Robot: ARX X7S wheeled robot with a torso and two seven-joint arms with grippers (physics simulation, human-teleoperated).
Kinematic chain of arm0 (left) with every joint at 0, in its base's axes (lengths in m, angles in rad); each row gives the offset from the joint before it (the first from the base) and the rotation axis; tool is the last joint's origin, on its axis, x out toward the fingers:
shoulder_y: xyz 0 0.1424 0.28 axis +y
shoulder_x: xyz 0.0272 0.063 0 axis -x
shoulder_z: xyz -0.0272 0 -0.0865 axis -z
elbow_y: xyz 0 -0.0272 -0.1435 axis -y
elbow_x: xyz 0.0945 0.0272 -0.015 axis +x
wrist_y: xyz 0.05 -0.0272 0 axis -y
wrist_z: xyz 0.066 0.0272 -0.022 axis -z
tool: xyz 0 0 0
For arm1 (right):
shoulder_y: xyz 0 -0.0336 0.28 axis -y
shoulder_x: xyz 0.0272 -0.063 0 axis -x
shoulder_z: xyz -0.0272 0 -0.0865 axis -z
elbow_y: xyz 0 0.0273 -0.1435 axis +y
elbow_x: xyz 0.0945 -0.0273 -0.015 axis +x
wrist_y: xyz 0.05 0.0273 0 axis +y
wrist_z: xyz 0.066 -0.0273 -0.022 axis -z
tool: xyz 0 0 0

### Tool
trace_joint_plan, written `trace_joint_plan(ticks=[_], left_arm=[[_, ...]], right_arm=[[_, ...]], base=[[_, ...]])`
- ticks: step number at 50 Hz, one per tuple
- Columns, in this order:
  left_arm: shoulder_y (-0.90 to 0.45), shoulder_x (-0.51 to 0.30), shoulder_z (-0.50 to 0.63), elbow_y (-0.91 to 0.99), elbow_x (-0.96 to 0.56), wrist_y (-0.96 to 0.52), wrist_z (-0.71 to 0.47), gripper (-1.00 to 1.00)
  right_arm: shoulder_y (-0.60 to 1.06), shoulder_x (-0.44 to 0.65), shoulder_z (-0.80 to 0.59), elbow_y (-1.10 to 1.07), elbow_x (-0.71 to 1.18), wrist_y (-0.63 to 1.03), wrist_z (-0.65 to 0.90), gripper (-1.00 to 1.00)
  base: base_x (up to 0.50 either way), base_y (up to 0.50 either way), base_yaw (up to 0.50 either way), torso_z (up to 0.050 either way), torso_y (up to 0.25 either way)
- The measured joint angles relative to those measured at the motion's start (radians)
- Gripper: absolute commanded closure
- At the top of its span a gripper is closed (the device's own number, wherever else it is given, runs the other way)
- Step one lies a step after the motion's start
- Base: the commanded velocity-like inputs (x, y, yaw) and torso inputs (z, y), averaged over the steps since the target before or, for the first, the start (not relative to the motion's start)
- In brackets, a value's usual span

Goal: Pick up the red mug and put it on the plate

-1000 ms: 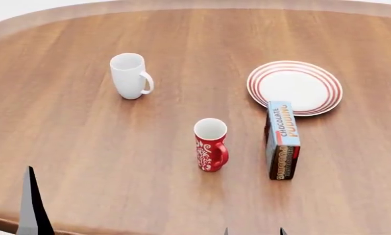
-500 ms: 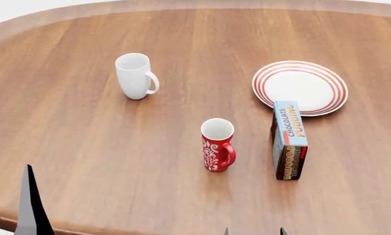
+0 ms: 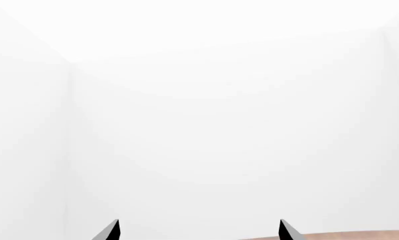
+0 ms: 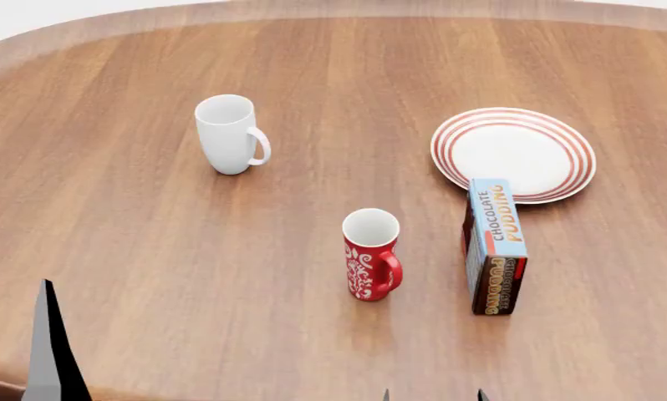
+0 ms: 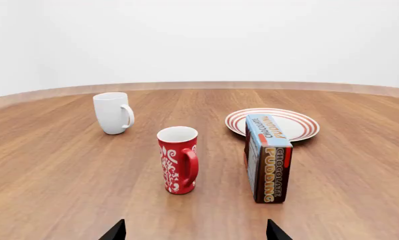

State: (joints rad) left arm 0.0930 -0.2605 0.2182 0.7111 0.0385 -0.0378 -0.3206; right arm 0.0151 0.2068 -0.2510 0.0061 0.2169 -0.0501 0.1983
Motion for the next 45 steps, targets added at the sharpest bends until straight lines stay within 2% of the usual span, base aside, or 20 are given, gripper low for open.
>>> trace_joint_plan(ticks=[45], left_arm=[[-0.004,-0.02,0.012,0.008,-0.004,-0.005,-0.023,-1.0]], right_arm=[[0.009,0.016,-0.021,0.004,0.012,0.004,0.018,-1.0]], base=[[0.13,0.0,0.0,0.0,0.0]])
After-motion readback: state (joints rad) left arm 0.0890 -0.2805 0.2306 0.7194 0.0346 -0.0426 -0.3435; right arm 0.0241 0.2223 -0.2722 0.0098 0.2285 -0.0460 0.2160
